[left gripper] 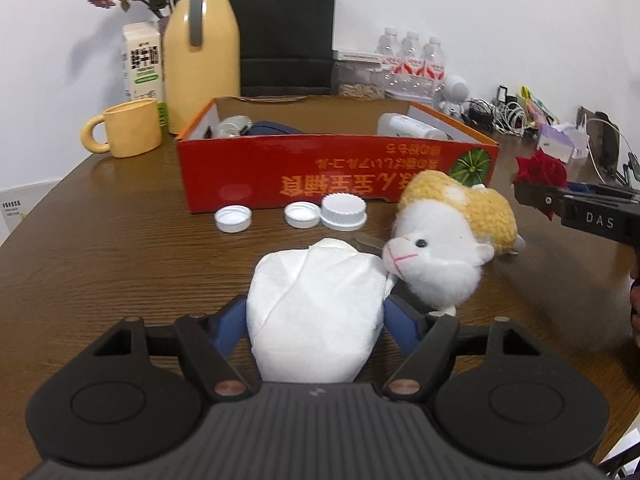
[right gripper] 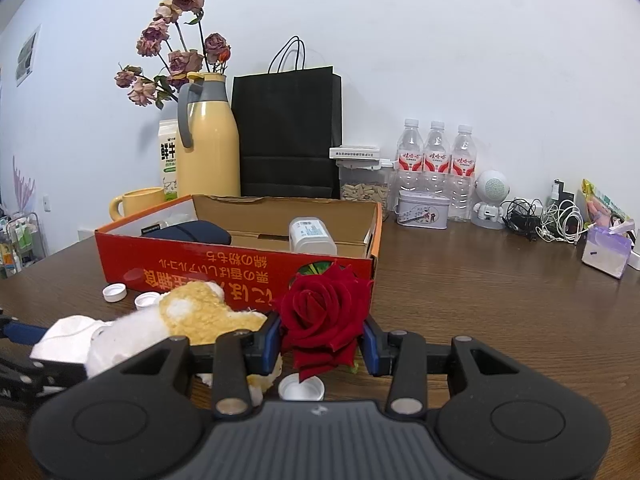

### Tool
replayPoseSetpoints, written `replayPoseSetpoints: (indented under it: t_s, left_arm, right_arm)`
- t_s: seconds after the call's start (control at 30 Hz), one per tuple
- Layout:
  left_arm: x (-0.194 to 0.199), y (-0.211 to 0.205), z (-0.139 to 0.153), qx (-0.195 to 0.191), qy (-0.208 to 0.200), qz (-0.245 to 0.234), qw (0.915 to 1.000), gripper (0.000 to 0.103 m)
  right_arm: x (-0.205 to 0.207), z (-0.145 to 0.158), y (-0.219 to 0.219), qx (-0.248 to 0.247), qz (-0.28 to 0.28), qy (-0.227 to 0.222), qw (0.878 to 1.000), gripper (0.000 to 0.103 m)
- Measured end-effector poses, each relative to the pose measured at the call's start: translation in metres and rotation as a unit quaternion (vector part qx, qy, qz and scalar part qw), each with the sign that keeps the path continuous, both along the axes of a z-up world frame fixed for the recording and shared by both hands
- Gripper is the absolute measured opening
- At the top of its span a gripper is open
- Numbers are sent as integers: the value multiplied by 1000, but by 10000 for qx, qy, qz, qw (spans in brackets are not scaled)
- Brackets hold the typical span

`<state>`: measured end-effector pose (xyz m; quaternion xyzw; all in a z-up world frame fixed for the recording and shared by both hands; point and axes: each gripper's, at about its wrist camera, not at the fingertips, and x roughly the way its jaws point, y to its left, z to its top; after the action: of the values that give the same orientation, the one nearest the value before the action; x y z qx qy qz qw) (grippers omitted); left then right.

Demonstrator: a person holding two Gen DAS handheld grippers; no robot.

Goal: Organize objects
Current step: 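Carry the white cloth bag and red rose into the box and open both tools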

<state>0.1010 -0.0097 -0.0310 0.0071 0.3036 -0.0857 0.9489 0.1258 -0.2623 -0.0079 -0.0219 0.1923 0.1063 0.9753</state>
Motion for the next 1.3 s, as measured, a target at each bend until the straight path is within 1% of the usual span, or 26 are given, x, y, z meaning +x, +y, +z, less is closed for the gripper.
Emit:
replayPoseSetpoints:
  t_s: [0.23, 0.43, 0.6, 0.8, 0.97, 1.03, 1.2, 1.3]
  left_arm:
    - [-6, 15, 8, -126, -162, 165, 9997, 75]
    - [-2, 29, 28, -107, -528, 380, 9978, 75]
    - [13, 30, 51, -98, -856, 441, 9953, 75]
    - [43, 18, 75, -181, -1163, 420, 9922, 75]
    - [76, 11, 87, -356, -1120, 395, 9923, 75]
    - [87, 9, 88, -358, -1131, 396, 9922, 75]
    - [117, 6, 88, -356, -1125, 451, 9920, 75]
    - [136, 7, 84, -399, -1033, 532, 9924, 75]
  right_arm:
    - [-2, 1, 0, -7, -29, -1, 10000, 39]
    - [-1, 2, 4, -76, 63, -1, 10000, 39]
    - [6, 20, 14, 33, 256, -175, 9995, 39]
    - [27, 44, 42, -30, 530, -430, 9977, 39]
    - [52, 55, 65, 30, 623, -403, 9972, 39]
    - [63, 56, 74, 25, 643, -367, 9973, 39]
    - [93, 55, 90, 80, 633, -230, 9977, 39]
    - [111, 50, 95, 84, 599, -120, 9981, 39]
